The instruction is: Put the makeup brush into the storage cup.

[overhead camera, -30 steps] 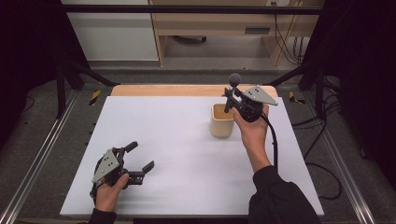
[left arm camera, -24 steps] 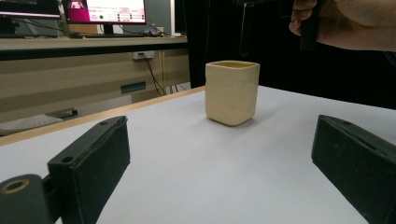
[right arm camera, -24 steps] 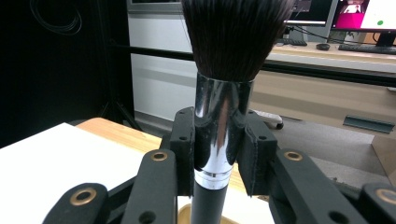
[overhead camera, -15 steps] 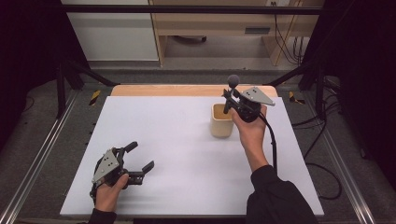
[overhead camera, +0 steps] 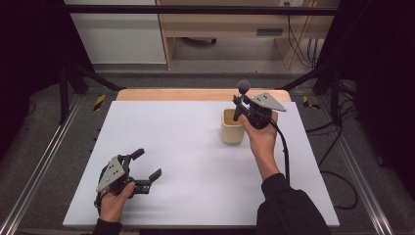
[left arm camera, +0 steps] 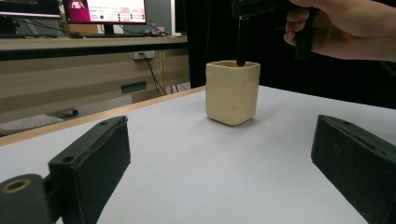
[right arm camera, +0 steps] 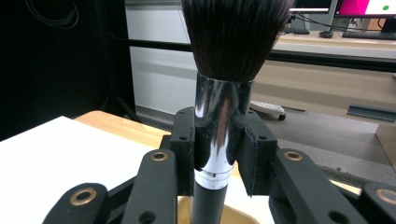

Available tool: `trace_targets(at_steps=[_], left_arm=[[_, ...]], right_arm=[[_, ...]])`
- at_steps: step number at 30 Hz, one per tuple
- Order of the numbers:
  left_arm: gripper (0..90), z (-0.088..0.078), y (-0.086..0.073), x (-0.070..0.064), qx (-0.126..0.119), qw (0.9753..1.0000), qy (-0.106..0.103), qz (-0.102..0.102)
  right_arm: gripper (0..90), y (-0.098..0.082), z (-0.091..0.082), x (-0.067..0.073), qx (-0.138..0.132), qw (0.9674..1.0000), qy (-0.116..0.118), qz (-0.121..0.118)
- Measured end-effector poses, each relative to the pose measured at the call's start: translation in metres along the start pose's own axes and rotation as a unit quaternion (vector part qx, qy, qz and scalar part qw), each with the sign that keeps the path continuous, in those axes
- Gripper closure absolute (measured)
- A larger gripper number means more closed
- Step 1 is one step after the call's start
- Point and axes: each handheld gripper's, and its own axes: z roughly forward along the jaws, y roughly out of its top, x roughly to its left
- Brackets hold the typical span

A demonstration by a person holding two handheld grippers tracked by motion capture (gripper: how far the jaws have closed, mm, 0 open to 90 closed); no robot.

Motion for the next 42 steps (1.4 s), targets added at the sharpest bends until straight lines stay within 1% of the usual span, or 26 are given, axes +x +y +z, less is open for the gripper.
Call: trace_targets(at_steps=[1,3,4,7,12,15,20,29,35,42], left_arm=[[4.3,0.0,0.0,0.0,0.0,1.0,0.0,0.0],[4.3,0.0,0.0,0.0,0.0,1.0,0.0,0.0],[4.3,0.0,0.0,0.0,0.0,1.0,0.0,0.0],[4.3,0.0,0.0,0.0,0.001,1.0,-0.001,0.0],[4.3,0.0,0.0,0.0,0.001,1.0,-0.001,0.001],[4.3,0.0,0.0,0.0,0.001,1.0,-0.001,0.001],[4.3,0.0,0.0,0.0,0.0,1.0,0.0,0.0],[4.3,0.0,0.0,0.0,0.001,1.0,-0.001,0.001],[4.3,0.0,0.0,-0.001,0.001,1.0,-0.001,0.001],[4.3,0.0,0.0,0.0,0.002,1.0,-0.001,0.002]], right_arm=[[70.0,-0.001,0.0,0.0,-0.001,1.0,0.001,-0.001],[70.0,-0.003,0.001,0.0,0.0,1.0,0.003,0.007],[70.0,-0.003,0.001,0.0,0.0,1.0,0.003,0.007],[70.0,-0.005,0.003,0.001,0.006,1.0,0.001,-0.003],[70.0,-0.007,0.004,0.002,0.011,0.9999,0.001,-0.01],[70.0,-0.007,0.004,0.003,0.012,0.9999,0.002,-0.009],[70.0,-0.009,0.006,0.004,0.015,0.9997,0.003,-0.017],[70.0,-0.013,0.007,0.005,0.024,0.9996,0.004,-0.015],[70.0,-0.014,0.006,0.005,0.025,0.9995,0.005,-0.018],[70.0,-0.022,0.005,0.004,0.032,0.9994,0.003,-0.015]])
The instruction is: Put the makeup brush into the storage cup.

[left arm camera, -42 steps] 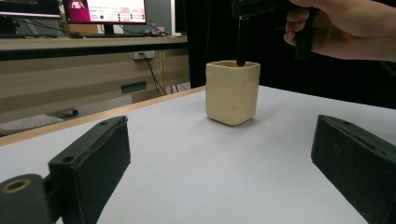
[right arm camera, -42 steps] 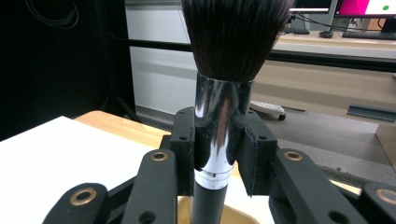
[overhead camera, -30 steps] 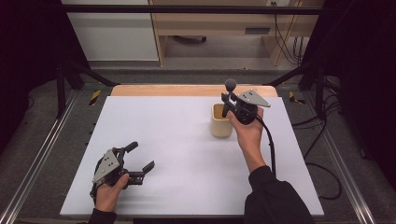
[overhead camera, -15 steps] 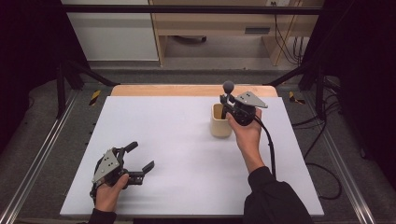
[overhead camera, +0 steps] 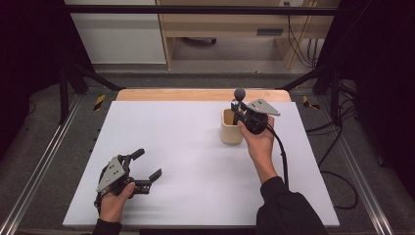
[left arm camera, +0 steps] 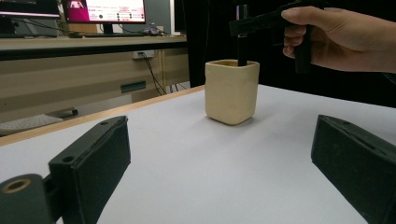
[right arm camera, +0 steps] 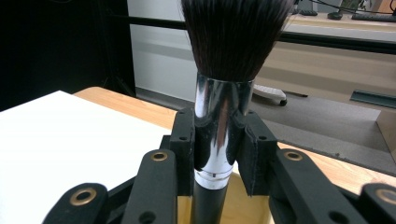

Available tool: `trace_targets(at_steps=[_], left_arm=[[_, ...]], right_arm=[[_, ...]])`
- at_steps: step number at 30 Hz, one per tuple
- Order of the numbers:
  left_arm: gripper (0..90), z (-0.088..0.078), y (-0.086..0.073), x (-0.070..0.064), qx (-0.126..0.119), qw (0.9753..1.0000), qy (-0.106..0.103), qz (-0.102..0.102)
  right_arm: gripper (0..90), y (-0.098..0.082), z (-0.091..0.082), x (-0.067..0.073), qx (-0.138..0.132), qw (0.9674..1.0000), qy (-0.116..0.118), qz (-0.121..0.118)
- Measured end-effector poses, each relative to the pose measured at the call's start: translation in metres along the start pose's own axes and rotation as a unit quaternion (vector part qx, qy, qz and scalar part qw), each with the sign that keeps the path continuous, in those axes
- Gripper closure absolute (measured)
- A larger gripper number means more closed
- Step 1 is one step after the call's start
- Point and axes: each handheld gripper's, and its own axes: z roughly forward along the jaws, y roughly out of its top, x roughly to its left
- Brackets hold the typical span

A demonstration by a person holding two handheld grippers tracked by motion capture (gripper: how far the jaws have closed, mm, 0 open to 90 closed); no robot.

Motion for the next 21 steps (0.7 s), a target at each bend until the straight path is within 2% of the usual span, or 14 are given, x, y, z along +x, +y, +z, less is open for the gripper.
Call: trace_targets(at_steps=[9,19,20,21], left_arm=[[4.4,0.0015,-0.0002,-0.0019,0.003,1.0,-0.003,0.003],[4.4,0.0012,0.0001,-0.0018,0.0,1.0,-0.002,0.003],[4.4,0.001,0.0002,-0.0018,0.002,1.0,-0.002,0.003],[4.4,0.001,0.0002,-0.0019,0.001,1.0,-0.002,0.003]], right_arm=[[70.0,-0.0041,0.0016,0.0,0.005,1.0,-0.002,0.005],[69.7,-0.0072,0.0055,0.0029,0.013,0.9999,0.001,-0.002],[68.8,-0.0073,0.0058,0.0031,0.017,0.9998,0.001,-0.002],[62.4,-0.0072,0.006,0.0031,0.02,0.9998,0.001,-0.001]])
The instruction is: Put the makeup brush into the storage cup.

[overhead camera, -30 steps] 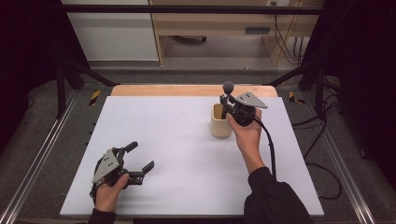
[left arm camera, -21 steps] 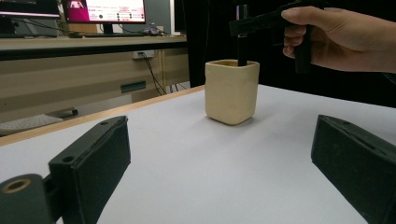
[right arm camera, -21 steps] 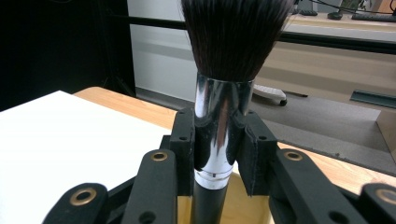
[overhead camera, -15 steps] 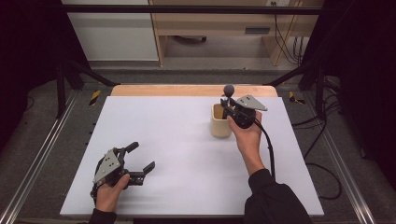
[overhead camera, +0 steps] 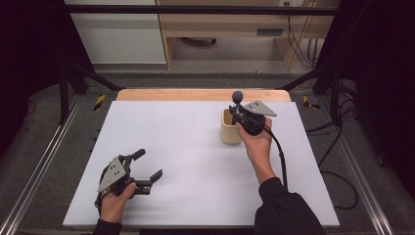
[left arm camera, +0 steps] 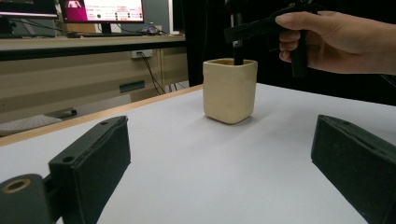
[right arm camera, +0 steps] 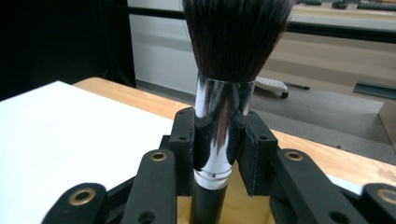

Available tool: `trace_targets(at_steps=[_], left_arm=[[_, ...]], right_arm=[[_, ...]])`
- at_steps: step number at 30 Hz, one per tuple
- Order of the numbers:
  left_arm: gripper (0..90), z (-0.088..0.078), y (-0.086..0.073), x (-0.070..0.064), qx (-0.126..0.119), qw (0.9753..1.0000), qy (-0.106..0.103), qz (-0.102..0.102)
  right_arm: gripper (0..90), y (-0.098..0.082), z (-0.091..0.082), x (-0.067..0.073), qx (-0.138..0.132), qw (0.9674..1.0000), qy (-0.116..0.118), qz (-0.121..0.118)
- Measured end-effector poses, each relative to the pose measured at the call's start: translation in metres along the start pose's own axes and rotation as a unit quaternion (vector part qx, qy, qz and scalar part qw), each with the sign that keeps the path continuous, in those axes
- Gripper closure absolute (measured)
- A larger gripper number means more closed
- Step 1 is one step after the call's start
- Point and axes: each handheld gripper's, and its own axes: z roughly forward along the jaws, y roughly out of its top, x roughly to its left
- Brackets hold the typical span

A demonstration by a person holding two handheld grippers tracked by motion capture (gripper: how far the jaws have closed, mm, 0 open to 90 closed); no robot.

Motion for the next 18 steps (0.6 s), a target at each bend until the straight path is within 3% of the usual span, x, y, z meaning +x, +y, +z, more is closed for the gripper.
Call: trace_targets(at_steps=[4,8,18], left_arm=[[4.4,0.0,0.0,0.0,-0.002,1.0,0.0,0.0],[4.4,0.001,0.0,-0.001,0.0,1.0,-0.002,0.001],[4.4,0.001,0.0,-0.001,0.003,1.0,-0.002,0.003]], right_arm=[[35.3,0.007,-0.007,-0.002,-0.009,0.9997,-0.009,0.019],[20.4,0.015,-0.019,-0.002,-0.019,0.9994,-0.017,0.024],[9.0,0.02,-0.031,0.006,-0.003,1.0,-0.005,-0.005]])
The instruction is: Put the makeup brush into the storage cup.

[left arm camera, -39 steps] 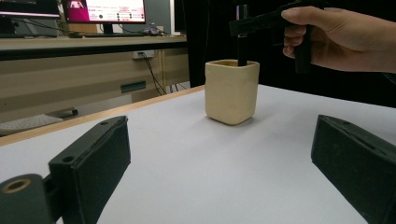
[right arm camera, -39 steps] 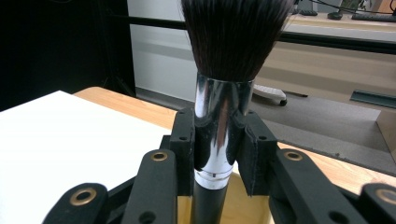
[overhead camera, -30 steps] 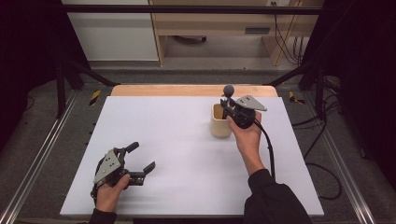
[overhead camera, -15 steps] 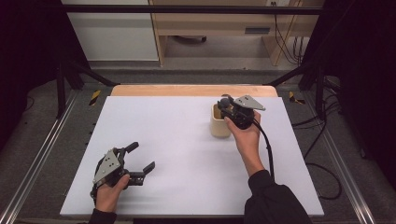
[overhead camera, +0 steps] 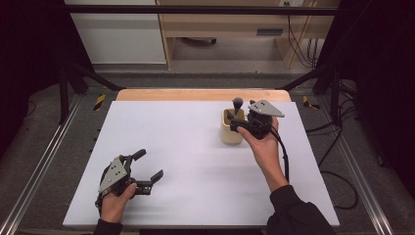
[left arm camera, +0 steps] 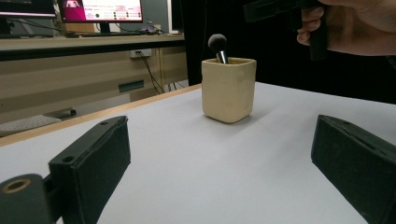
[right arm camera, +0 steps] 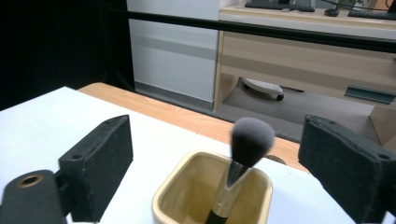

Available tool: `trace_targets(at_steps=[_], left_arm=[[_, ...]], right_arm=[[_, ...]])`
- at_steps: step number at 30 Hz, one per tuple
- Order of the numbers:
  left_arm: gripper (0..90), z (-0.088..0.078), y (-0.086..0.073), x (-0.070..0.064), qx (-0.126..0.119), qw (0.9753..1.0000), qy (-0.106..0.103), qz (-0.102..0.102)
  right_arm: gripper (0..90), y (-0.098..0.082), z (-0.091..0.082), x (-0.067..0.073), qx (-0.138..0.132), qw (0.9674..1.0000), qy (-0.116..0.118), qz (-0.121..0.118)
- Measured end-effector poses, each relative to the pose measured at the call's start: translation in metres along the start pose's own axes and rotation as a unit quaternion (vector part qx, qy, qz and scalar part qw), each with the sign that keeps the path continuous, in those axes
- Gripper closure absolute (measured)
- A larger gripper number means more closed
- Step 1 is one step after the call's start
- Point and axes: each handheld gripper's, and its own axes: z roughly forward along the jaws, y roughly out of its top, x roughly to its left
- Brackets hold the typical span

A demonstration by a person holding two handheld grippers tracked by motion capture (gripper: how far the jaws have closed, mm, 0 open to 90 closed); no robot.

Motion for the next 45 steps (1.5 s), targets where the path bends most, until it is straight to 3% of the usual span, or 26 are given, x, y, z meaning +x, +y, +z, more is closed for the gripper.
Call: trace_targets(at_steps=[15,21,37,45], left_arm=[[4.4,-0.001,0.0,0.001,-0.003,1.0,0.002,0.0],[4.3,-0.002,0.001,0.001,-0.002,1.0,0.003,0.001],[3.1,-0.002,0.001,0.001,0.001,1.0,0.005,0.002],[0.6,-0.001,0.001,0.0,0.004,0.9999,0.011,0.0]], right_arm=[[4.6,0.003,-0.011,0.007,0.006,0.9995,0.018,-0.024],[5.3,0.004,-0.02,0.012,-0.007,0.9991,0.03,-0.029],[4.4,-0.006,-0.031,0.017,0.006,0.9988,0.039,-0.031],[2.5,-0.011,-0.032,0.018,0.023,0.9977,0.056,-0.031]])
